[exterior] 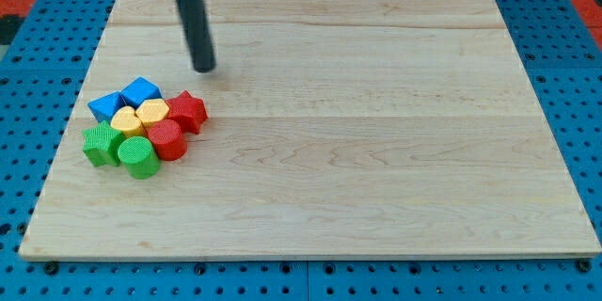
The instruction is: Nudge the group of blocks to a bit right and down
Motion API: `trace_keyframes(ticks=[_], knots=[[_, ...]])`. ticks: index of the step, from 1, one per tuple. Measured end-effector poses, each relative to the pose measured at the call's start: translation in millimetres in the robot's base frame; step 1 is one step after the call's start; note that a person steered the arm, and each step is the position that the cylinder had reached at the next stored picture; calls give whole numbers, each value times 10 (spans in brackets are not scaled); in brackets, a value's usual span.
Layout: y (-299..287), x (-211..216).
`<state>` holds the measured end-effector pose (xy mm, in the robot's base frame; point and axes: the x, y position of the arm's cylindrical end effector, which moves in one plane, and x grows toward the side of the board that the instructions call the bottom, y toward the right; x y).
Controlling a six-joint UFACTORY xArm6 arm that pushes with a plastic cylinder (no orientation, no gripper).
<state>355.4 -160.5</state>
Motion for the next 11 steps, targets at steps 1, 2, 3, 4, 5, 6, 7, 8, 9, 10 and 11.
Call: trace_keyframes(ticks=[1, 2, 3, 4, 5, 6, 7, 8, 9, 10, 11], knots=[[-314, 235], [-447, 329], [-530, 399], [-666, 352], [-1244, 271], [-1319, 539], [-1170, 694], [-1167, 662], [-1086, 651], [-969, 651], [-956, 651]])
